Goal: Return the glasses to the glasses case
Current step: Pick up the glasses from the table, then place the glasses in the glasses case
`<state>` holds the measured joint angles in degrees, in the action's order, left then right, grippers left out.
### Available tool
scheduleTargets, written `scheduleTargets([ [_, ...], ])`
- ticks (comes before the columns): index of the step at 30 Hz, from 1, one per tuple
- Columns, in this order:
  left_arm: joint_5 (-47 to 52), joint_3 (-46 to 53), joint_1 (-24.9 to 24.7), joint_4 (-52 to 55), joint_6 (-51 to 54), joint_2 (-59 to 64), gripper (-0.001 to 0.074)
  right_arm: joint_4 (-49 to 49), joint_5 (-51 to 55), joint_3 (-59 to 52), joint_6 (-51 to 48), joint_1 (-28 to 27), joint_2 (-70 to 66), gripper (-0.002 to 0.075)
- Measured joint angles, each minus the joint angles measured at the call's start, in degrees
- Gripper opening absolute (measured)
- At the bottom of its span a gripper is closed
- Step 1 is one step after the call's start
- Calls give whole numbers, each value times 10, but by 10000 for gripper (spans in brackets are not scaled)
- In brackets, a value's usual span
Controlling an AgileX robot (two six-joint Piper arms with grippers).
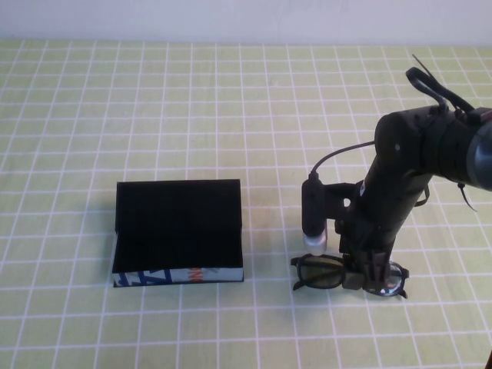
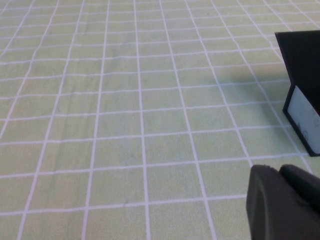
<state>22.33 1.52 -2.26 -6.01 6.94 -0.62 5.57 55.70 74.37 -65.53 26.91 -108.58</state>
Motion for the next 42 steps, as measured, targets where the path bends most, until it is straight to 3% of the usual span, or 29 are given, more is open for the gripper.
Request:
scheduleTargets([
  [9, 0, 0, 0, 0, 0, 0, -2, 0, -2, 0, 0, 0, -3, 391],
  [21, 0, 0, 0, 0, 0, 0, -2, 2, 20, 0, 0, 0, -3, 230],
  [30, 0, 0, 0, 0, 0, 0, -2, 3, 48, 1, 0, 0, -3, 65],
  [36, 0, 0, 0, 0, 0, 0, -2, 2, 88, 30, 41, 6, -2, 65],
  [42, 0, 0, 0, 0, 0, 0, -2, -15, 133, 155, 110, 75, 1, 64],
])
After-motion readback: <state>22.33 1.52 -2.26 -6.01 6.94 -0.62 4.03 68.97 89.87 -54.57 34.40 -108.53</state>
